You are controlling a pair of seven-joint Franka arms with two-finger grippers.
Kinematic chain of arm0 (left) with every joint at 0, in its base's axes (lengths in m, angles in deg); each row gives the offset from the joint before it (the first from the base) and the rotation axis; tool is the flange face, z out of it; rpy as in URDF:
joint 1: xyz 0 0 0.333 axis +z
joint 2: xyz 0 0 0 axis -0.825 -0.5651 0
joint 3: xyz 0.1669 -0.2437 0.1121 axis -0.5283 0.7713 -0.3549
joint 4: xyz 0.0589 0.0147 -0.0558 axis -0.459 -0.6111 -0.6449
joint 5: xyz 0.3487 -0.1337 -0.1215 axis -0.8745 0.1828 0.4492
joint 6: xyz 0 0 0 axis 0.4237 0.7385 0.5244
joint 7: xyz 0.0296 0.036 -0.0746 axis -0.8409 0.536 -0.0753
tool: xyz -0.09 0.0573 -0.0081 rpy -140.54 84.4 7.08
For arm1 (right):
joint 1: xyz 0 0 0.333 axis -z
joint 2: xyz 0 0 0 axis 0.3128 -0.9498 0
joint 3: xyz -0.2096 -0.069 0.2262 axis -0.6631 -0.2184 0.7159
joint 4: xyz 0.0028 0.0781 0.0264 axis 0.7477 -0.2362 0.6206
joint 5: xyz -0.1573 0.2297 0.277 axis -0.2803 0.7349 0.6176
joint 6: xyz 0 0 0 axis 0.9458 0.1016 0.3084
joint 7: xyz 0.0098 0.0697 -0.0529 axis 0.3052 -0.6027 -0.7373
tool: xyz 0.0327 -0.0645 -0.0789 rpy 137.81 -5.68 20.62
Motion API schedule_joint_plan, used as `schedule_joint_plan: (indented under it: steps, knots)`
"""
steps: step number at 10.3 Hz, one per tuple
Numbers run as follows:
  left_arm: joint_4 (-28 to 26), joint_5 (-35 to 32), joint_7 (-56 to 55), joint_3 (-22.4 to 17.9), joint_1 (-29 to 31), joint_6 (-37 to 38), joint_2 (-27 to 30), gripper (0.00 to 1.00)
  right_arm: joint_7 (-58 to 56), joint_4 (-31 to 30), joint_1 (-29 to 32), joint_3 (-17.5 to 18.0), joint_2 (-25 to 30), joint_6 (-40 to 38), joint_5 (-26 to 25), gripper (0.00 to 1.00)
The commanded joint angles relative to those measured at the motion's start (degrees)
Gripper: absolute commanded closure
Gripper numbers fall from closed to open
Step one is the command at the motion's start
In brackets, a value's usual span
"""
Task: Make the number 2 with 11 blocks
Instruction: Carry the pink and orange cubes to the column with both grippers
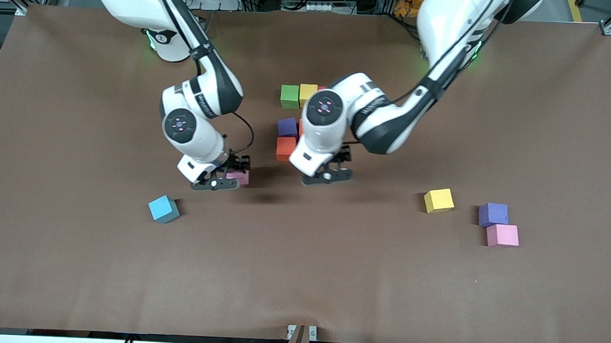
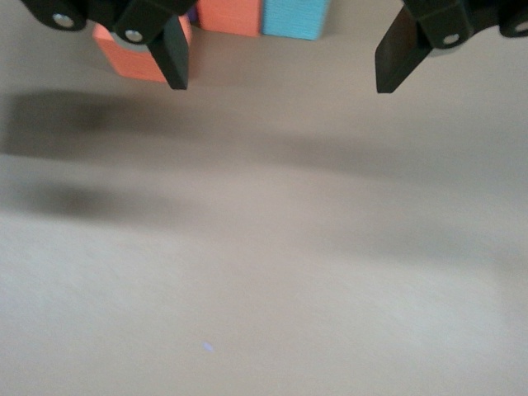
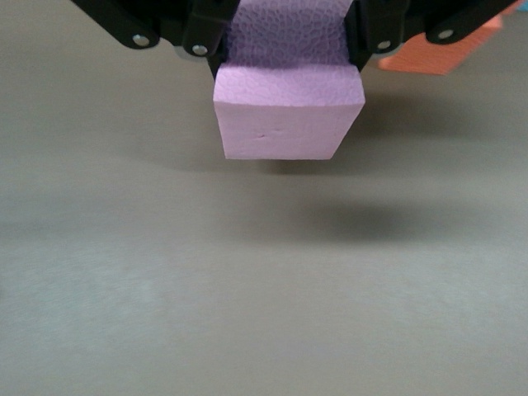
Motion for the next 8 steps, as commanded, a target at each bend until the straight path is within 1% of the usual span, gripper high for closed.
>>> schedule_joint_plan:
  steps: [1, 2, 3, 4, 6, 8]
  knots:
    - [-6.90, 0.06, 5.56, 0.34, 6.04, 0.61, 5.77, 0.00, 8.05, 8.01, -4.02, -0.22, -6.40, -0.60, 0.77, 1.00]
    - [-8.40, 0.06, 8.28, 0.34, 8.51, 0.61, 6.92, 0.00, 10.70, 11.17, -5.61, -0.22, -9.03, -0.69, 0.77, 1.00]
    - [-10.76, 0.06, 11.18, 0.34, 11.49, 0.61, 8.32, 0.00, 12.64, 14.16, -7.36, -0.22, -11.67, -0.69, 0.60, 1.00]
    - [-13.92, 0.06, 14.34, 0.43, 14.48, 0.43, 10.16, 0.00, 13.09, 15.84, -8.51, -0.22, -13.43, -0.60, 0.16, 1.00]
    - [-19.03, 0.06, 18.23, 0.60, 19.84, -1.93, 14.12, 0.00, 12.49, 16.56, -8.79, -0.22, -14.59, -0.34, 0.16, 1.00]
    - [-24.03, 0.06, 18.85, 0.78, 23.63, -4.47, 15.89, 0.00, 12.48, 16.65, -9.92, -0.22, -15.64, -0.34, -0.11, 1.00]
